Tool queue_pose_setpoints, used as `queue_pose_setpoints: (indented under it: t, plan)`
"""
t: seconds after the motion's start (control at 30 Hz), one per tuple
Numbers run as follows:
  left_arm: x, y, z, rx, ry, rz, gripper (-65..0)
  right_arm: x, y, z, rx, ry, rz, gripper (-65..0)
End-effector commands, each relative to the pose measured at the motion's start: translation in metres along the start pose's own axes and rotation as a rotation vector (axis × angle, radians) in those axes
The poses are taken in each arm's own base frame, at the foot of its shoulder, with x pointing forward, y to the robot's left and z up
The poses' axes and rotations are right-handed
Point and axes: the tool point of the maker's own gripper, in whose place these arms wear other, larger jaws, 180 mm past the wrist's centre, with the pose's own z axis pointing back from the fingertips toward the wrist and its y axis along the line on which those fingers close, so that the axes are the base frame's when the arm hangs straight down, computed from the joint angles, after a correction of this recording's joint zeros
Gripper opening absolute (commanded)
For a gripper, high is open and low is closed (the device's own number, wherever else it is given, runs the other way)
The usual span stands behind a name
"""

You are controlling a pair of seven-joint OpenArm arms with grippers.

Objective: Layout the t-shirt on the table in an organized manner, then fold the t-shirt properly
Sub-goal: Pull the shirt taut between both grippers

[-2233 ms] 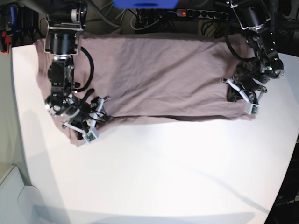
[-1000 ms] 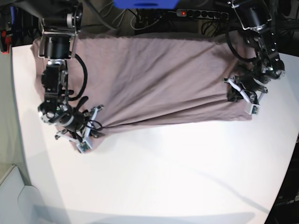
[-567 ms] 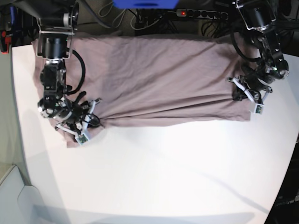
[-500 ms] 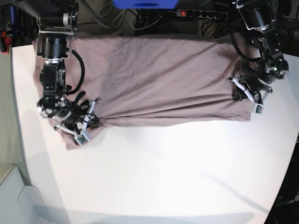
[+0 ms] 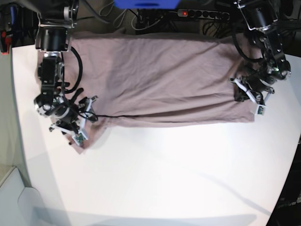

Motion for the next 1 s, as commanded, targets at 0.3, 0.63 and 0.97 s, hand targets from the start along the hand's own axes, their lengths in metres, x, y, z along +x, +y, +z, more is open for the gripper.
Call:
queue_pose_setpoints:
  t: [0.3, 0.63, 0.97]
  plan:
    - [-0.006, 0.010, 0.003, 0.035, 0.050, -0.024, -64.1, 0.015, -0.005, -0.008, 0.009, -0.033, -0.025, -32.3]
    - [-0.006, 0.010, 0.003, 0.035, 0.050, -0.024, -64.1, 0.021, -0.009, -0.010, 0.008, -0.038, -0.027, -59.1]
    - [-0.006, 0.010, 0.003, 0.035, 0.050, -0.024, -64.1, 0.040, -0.019, -0.007, -0.012, -0.072, -0.015, -65.0]
